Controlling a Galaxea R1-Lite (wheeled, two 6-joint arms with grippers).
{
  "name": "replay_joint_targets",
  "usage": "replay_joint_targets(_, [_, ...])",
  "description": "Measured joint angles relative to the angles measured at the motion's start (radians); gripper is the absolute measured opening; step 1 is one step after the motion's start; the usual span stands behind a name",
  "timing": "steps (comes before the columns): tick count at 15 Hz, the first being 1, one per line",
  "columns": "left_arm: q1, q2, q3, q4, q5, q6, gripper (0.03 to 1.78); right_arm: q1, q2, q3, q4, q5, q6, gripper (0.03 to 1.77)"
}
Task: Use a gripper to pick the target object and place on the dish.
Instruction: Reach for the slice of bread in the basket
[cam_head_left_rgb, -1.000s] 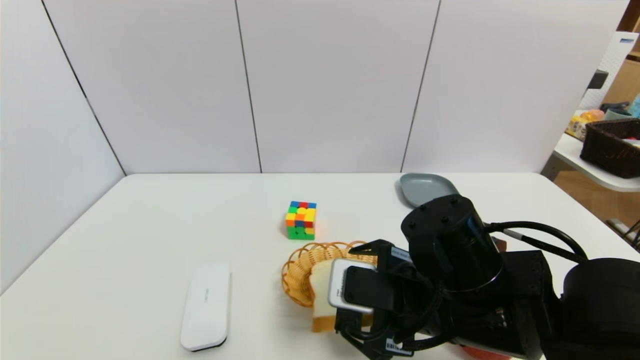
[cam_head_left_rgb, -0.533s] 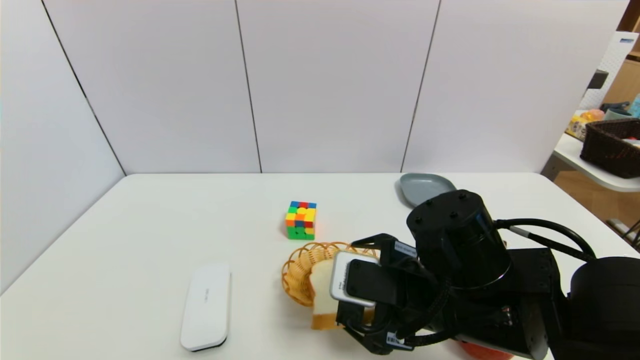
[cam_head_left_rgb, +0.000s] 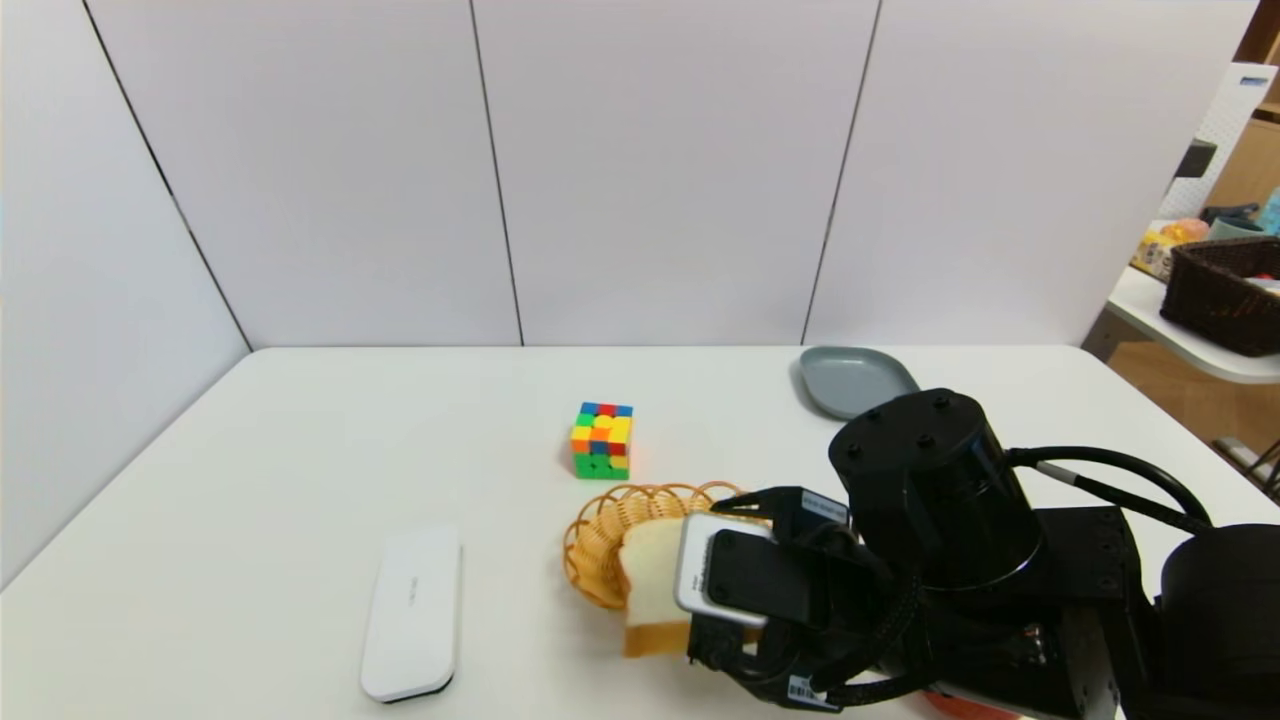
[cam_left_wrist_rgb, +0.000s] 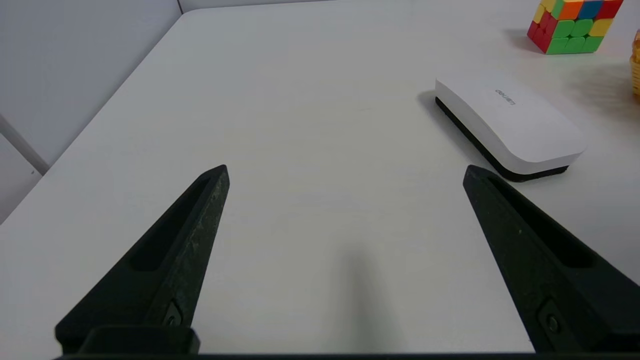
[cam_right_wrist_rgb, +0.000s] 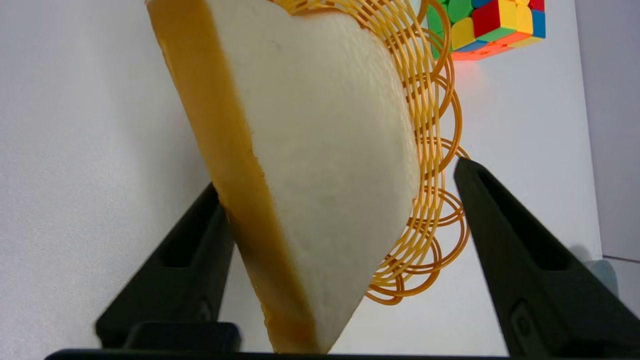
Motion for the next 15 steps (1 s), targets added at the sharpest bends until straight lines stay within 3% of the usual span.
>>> replay_joint_targets(2, [0.000,0.000,0.000,0.000,0.000,0.000,1.69,0.001,0.000,-0.002,0.000,0.000,0.000,1.04])
replay_joint_targets(5, [0.000,0.000,0.000,0.000,0.000,0.000,1.69,0.005,0.000,-0.002,-0.001,0.000,0.000,0.74])
replay_joint_targets(6, [0.000,0.000,0.000,0.000,0.000,0.000,1.69,0.007,0.000,-0.002,-0.001,0.000,0.000,0.36])
replay_joint_targets(7, [0.000,0.000,0.000,0.000,0.000,0.000,1.69,0.008,-0.001,-0.001,-0.001,0.000,0.000,0.20])
replay_joint_targets(15, [0.000,0.000,0.000,0.000,0.000,0.000,1.69,0.010,-0.020,0.011,-0.001,-0.001,0.000,0.20])
